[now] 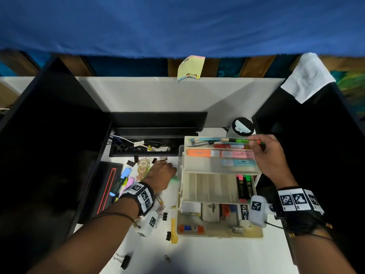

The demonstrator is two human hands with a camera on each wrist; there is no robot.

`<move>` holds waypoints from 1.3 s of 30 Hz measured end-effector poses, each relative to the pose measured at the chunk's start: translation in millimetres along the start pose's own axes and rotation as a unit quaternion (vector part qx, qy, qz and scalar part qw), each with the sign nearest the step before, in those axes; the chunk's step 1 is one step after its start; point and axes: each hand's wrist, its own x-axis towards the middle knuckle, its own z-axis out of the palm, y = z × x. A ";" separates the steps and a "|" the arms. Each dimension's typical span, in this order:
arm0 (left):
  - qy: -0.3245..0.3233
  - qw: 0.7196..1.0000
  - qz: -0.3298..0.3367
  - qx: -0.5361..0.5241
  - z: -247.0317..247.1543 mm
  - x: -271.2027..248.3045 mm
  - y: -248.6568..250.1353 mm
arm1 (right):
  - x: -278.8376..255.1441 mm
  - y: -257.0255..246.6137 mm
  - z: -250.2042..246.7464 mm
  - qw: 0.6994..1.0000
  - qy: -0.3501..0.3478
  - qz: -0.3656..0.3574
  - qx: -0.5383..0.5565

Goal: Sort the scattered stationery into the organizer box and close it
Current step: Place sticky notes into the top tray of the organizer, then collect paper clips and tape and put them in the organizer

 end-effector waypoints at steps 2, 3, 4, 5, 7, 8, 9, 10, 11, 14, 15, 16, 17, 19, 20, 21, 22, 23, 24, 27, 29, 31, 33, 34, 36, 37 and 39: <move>-0.014 1.000 0.001 0.005 -11.3 -5.0 -1.5 | 2.1 2.1 0.8 1.000 0.000 0.009 0.003; -0.017 1.000 -0.001 0.002 -18.9 -9.0 -1.5 | 2.7 2.3 1.5 1.000 -0.002 0.013 0.007; -0.014 1.000 -0.006 -0.002 -26.1 -12.9 -2.4 | 3.1 2.3 2.4 1.000 -0.004 0.018 0.011; -0.010 1.000 -0.011 -0.010 -34.5 -17.1 -3.9 | 3.5 1.9 3.6 1.000 -0.006 0.020 0.015; 0.002 0.998 -0.030 -0.053 -58.2 -26.7 -5.9 | 4.1 0.2 5.7 0.999 -0.013 0.018 0.030; 0.016 0.996 -0.039 -0.079 -73.8 -32.4 -5.8 | 3.9 -0.8 6.8 0.999 -0.020 0.012 0.039; 0.035 0.992 -0.046 -0.111 -90.5 -37.8 -5.3 | 3.7 -1.5 7.6 0.999 -0.026 0.005 0.047; 0.056 0.986 -0.049 -0.148 -107.9 -42.8 -3.5 | 3.7 -1.8 8.3 0.998 -0.030 0.000 0.053; 0.079 0.978 -0.048 -0.187 -122.2 -46.1 -1.1 | 3.6 -2.3 8.6 0.998 -0.033 -0.001 0.057; 0.154 0.942 0.002 -0.299 -150.8 -47.2 13.5 | 4.2 -3.4 9.3 0.997 -0.035 -0.002 0.062; 0.168 0.930 0.020 -0.326 -153.4 -43.8 20.5 | 5.1 -3.4 9.6 0.997 -0.033 -0.005 0.063; 0.174 0.922 0.035 -0.343 -152.0 -38.6 27.5 | 5.6 -3.6 9.4 0.997 -0.033 -0.006 0.066; 0.176 0.920 0.047 -0.347 -146.8 -32.1 34.9 | 5.7 -4.1 9.4 0.997 -0.036 -0.007 0.068; 0.185 0.926 0.067 -0.321 -127.8 -16.0 47.5 | 4.8 -3.5 9.1 0.997 -0.037 -0.010 0.068; 0.194 0.929 0.080 -0.304 -117.0 -9.0 52.7 | 4.0 -2.9 8.8 0.997 -0.037 -0.012 0.064; 0.206 0.932 0.092 -0.283 -106.4 -3.3 56.4 | 2.8 -2.0 8.3 0.997 -0.036 -0.013 0.061; 0.216 0.936 0.102 -0.259 -97.0 1.4 59.2 | 1.8 -0.7 7.9 0.997 -0.033 -0.014 0.061; 0.224 0.940 0.109 -0.232 -90.2 4.1 61.6 | 0.8 1.4 7.2 0.997 -0.030 -0.013 0.063; 0.231 0.943 0.118 -0.207 -84.9 4.9 63.4 | -0.1 3.7 6.7 0.997 -0.026 -0.013 0.066; 0.242 0.950 0.144 -0.138 -73.9 5.5 66.8 | -1.6 11.1 5.3 0.998 -0.012 -0.016 0.062; 0.234 0.954 0.142 -0.123 -72.3 6.3 67.8 | -1.3 12.7 4.8 0.998 -0.012 -0.010 0.056; 0.220 0.957 0.128 -0.138 -75.4 7.6 67.2 | 1.0 11.6 6.6 0.998 -0.018 -0.005 0.054; 0.198 0.964 0.107 -0.140 -80.1 9.1 66.8 | 4.1 5.2 9.3 0.998 -0.027 -0.009 0.049; 0.188 0.968 0.099 -0.136 -82.4 9.9 67.2 | 5.6 1.1 11.2 0.998 -0.034 -0.014 0.045; 0.161 0.975 0.080 -0.133 -85.8 12.3 68.2 | 7.8 -9.1 14.6 0.997 -0.058 -0.026 0.038; 0.149 0.978 0.065 -0.130 -86.5 13.5 68.7 | 8.6 -13.9 16.3 0.996 -0.075 -0.027 0.037; 0.136 0.981 0.027 -0.134 -86.5 16.5 69.7 | 10.9 -16.0 22.8 0.994 -0.101 -0.033 0.031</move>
